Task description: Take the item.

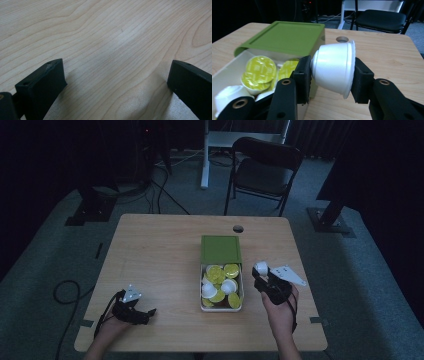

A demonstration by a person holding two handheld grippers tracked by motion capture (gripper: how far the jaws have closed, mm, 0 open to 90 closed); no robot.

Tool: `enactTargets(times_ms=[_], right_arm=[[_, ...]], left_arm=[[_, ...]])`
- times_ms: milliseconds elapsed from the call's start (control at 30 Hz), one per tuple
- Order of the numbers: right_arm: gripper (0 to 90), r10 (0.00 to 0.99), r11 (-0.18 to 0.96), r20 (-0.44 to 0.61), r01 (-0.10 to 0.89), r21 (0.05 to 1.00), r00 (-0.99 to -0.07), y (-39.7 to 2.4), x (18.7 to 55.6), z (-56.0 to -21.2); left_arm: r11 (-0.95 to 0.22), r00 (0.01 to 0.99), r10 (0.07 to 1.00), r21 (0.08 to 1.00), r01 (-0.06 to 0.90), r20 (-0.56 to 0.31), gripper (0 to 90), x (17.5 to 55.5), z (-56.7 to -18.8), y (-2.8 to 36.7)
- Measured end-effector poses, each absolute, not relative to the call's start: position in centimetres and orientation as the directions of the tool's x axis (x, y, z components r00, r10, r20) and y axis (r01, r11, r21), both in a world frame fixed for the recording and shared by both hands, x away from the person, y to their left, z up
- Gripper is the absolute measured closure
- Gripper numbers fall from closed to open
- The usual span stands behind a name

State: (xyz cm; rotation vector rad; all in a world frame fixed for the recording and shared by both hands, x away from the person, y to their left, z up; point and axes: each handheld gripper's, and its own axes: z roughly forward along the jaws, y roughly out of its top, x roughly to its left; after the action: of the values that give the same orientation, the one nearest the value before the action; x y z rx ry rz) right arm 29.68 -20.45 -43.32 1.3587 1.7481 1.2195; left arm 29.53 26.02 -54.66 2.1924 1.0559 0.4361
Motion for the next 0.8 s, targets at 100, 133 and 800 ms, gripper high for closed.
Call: enactTargets(times_ms=[100,133,800], right_arm=[[56.5,0.956,0.050,0.071,0.399,0.916,-0.284,-21.0,29.7,-43.7],[56.6,0.957,0.052,0.068,0.398,0.916,-0.281,-21.3,29.7,-43.9],[56.5,0.967,0.040,0.078,0.452,0.891,-0.241,-24.1,30.3,-48.0]], left_arm=[[-0.459,0.619,0.785,0.685,0.566,0.014,1.5,29.5,-54.7,26.0],[-0.459,0.619,0.785,0.685,0.566,0.014,1.5,29.5,-54.7,26.0],[-0.458,0.619,0.786,0.685,0.567,0.014,1.5,29.5,-54.7,26.0]])
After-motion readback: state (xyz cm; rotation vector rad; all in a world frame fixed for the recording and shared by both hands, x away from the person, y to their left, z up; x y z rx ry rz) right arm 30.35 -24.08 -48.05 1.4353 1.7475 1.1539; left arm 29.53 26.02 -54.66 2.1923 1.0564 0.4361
